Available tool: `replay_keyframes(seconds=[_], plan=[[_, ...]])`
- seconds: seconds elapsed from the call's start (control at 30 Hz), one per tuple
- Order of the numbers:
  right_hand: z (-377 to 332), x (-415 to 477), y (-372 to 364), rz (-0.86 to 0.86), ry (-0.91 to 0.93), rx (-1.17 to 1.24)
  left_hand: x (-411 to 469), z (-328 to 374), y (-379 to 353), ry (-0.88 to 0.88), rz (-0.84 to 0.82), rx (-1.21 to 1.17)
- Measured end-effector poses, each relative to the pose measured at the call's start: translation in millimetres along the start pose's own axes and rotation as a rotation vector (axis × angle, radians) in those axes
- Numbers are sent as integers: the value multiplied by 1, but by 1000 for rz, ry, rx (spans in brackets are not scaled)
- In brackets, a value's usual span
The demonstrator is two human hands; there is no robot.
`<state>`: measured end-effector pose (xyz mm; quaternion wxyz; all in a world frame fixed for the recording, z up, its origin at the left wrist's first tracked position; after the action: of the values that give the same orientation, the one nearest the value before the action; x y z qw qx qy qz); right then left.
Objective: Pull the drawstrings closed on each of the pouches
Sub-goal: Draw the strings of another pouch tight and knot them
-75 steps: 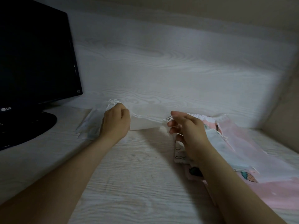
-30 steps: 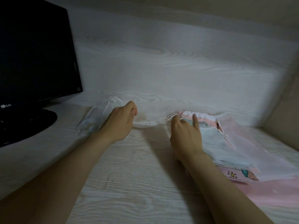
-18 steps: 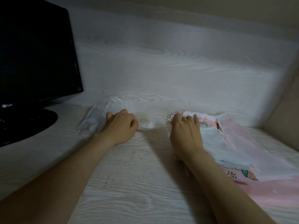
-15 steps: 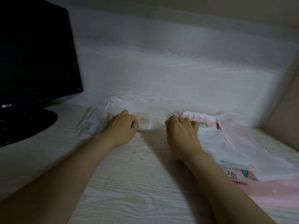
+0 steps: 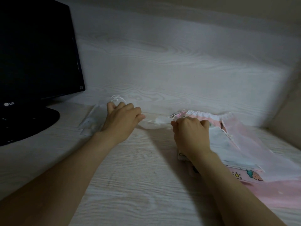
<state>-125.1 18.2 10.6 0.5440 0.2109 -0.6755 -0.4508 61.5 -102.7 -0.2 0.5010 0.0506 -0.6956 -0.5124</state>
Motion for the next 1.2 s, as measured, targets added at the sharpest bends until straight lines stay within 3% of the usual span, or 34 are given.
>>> replay_keyframes(seconds=[0.1, 0.2, 0.4, 0.57, 0.73, 0.87, 1.0, 1.2], plan=[[5, 0, -6, -30, 14, 85, 3, -1, -3, -130, -81, -143], [1, 2, -10, -100, 85, 185, 4, 0, 0, -218, 8, -112], [-12, -6, -11, -179, 204, 192, 3, 10, 8, -185, 118, 45], [-9, -5, -1, -70, 120, 279, -2, 17, 14, 35, 75, 38], [-1, -4, 6, 11, -65, 381, -3, 23, 20, 19, 228, -142], [-8, -4, 12, 154, 15, 503, -4, 28, 23, 4, 277, -379], [-18, -5, 14, 206, 172, 561, -7, 43, 15, -7, 156, -569], [-21, -5, 13, 232, 233, 628, -9, 55, 1, -6, 53, -558]])
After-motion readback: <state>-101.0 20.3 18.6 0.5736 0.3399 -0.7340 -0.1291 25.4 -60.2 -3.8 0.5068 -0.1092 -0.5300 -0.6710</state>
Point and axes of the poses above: each hand's wrist, its own x-axis towards the middle knuckle, its own y-axis out of the back of the hand, z = x × y, the point moved 5 cm from there along x, towards the middle knuckle, and after that the axes turned 1 degree about -y, right-handed, at the moved point
